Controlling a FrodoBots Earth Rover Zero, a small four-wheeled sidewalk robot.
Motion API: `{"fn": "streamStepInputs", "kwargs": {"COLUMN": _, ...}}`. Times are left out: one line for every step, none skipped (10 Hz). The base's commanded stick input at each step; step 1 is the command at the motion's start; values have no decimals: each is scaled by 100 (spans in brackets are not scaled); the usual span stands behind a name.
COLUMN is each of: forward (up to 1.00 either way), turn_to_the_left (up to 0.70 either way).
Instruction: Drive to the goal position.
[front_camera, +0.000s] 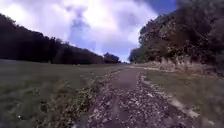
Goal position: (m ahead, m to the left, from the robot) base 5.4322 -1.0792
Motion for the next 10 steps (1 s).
{"fn": "streamStepInputs", "kwargs": {"forward": 85, "turn_to_the_left": 0}}
{"fn": "streamStepInputs", "kwargs": {"forward": 85, "turn_to_the_left": 0}}
{"fn": "streamStepInputs", "kwargs": {"forward": 85, "turn_to_the_left": 0}}
{"fn": "streamStepInputs", "kwargs": {"forward": 85, "turn_to_the_left": 0}}
{"fn": "streamStepInputs", "kwargs": {"forward": 85, "turn_to_the_left": 0}}
{"fn": "streamStepInputs", "kwargs": {"forward": 85, "turn_to_the_left": 0}}
{"fn": "streamStepInputs", "kwargs": {"forward": 85, "turn_to_the_left": 0}}
{"fn": "streamStepInputs", "kwargs": {"forward": 85, "turn_to_the_left": 0}}
{"fn": "streamStepInputs", "kwargs": {"forward": 85, "turn_to_the_left": 0}}
{"fn": "streamStepInputs", "kwargs": {"forward": 85, "turn_to_the_left": 0}}
